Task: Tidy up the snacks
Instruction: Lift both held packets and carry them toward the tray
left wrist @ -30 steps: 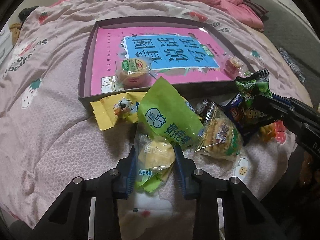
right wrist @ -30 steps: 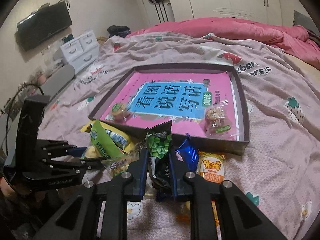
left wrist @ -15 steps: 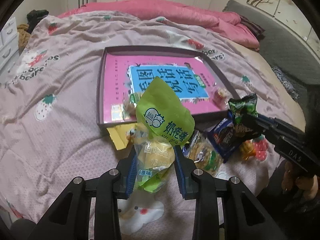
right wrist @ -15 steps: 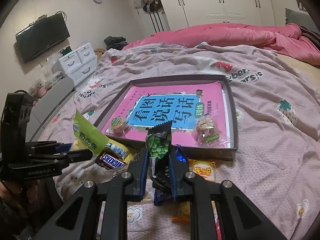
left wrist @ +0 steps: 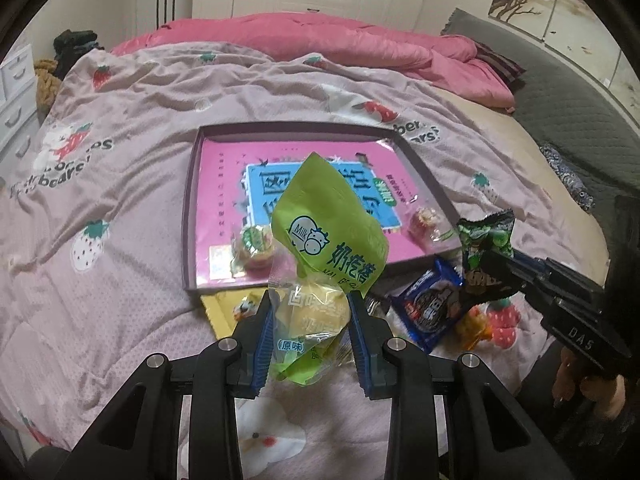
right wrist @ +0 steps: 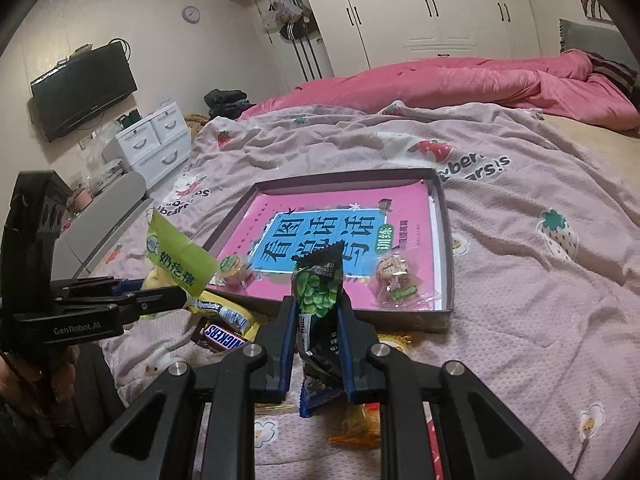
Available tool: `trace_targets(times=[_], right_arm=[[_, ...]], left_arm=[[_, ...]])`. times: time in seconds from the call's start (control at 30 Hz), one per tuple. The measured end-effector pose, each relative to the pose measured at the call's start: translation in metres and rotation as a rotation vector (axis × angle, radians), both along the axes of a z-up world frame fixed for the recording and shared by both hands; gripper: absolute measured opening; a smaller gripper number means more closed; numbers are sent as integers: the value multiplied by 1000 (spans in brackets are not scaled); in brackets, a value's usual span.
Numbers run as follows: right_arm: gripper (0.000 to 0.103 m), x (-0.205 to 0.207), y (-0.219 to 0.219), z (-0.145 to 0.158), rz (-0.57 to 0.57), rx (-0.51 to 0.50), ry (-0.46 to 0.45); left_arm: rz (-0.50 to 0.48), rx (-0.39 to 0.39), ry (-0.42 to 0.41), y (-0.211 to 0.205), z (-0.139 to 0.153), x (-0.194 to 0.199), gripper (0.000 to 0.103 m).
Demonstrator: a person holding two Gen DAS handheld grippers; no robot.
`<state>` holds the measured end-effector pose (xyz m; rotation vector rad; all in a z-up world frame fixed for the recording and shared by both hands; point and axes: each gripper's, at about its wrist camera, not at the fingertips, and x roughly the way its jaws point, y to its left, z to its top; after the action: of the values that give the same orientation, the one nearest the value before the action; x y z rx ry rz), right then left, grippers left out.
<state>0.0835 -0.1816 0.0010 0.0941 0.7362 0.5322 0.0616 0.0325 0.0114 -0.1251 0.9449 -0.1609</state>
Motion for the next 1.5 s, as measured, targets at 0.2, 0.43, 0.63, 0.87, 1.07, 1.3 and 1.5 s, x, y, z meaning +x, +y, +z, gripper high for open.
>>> trace_targets(times=[0.2,0.43,0.63,0.87,1.07,1.3,1.5], right_arm=[[20,3,-8,3,-19,20,-2],[20,5,-13,6,-31,33,-10],[20,9,-18,8,-42,49,-9],[20,15,-24,10,-54,62,-17],[20,18,-24,12,-65,53,-27],[20,24,-25,12,-70,53,-31],[20,32,-29,12,-83,60,-29]], left_arm=[[-4,-3,-7,-8,6,8,35],[-6,-19,2,-18,7,21,35],[-19,-21,-18,-29,10,31,35],[-37,-16,-29,-42,13,43,35],[-40,-24,-28,-48,11,52,35],[-21,-38,-24,-45,5,63,35],[-5,-44,-15,-44,0,74,35]])
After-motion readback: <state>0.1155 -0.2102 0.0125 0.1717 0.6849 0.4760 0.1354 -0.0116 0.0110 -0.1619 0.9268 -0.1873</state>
